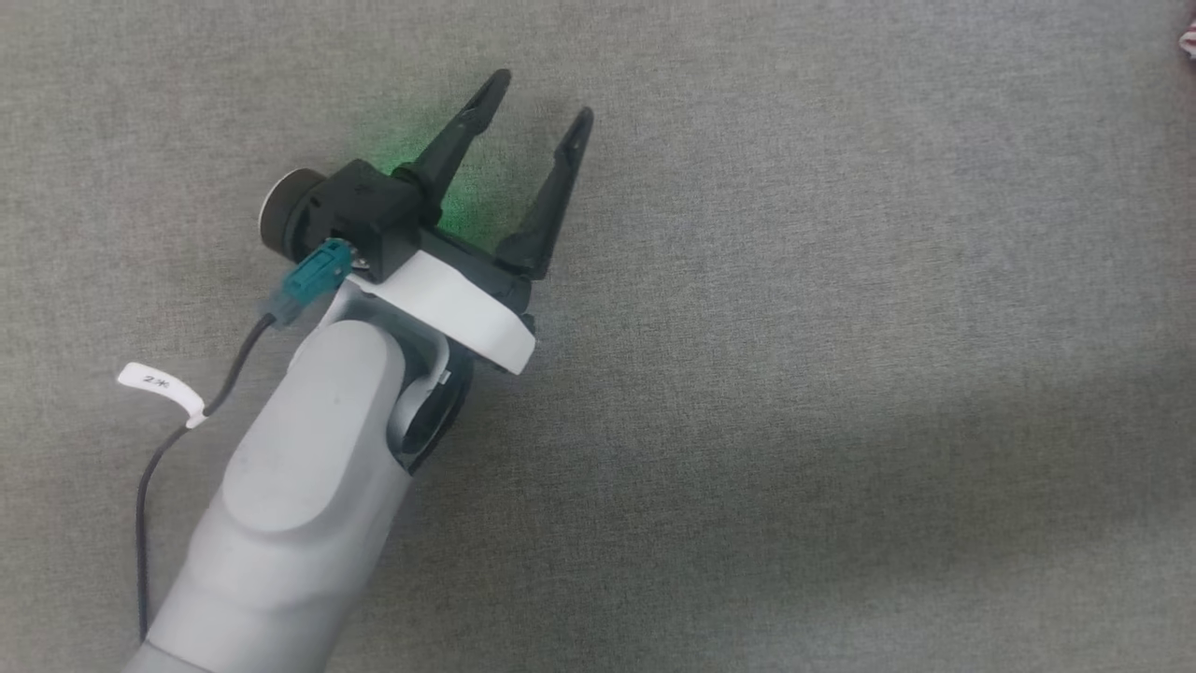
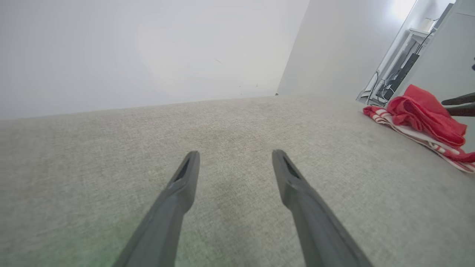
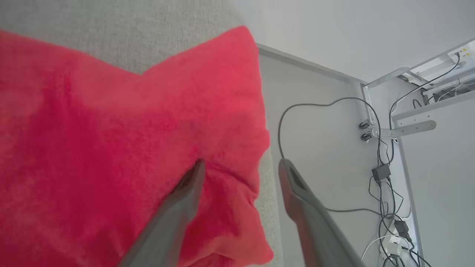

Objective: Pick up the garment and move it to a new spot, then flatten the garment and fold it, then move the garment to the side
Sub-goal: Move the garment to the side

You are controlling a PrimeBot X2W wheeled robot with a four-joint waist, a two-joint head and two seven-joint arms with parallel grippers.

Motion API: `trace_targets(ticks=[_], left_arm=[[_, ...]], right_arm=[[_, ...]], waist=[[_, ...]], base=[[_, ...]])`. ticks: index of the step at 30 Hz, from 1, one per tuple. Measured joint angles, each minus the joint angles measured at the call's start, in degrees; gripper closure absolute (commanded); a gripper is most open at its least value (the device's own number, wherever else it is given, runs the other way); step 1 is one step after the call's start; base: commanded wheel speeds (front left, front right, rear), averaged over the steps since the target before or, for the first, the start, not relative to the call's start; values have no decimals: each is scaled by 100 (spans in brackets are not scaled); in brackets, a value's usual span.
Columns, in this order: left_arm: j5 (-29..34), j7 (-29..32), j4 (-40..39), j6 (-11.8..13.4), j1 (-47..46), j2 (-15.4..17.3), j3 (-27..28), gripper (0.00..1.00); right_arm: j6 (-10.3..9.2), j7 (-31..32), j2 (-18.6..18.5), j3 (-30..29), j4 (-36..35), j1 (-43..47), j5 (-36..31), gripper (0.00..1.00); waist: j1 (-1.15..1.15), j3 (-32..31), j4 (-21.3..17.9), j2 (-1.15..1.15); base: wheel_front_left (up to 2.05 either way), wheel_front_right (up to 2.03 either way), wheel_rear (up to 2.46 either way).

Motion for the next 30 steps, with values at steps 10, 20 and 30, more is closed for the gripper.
trace_targets(ticks=[10, 20, 30], left_arm=[[-222, 8, -179, 8, 407, 188, 271, 0], [-182, 8, -438, 78, 1031, 299, 820, 0], [-46, 8, -808, 170, 1924, 446, 1363, 0]], right_arm=[[0, -257, 335, -85, 376, -144, 258, 0], [0, -977, 806, -67, -10, 184, 488, 0], [0, -1607, 1254, -218, -683, 815, 494, 0]], waist=[[0, -361, -45, 0], [0, -993, -20, 0], [0, -1724, 111, 0]], base=[[0, 0, 0], [0, 0, 0], [0, 0, 0]])
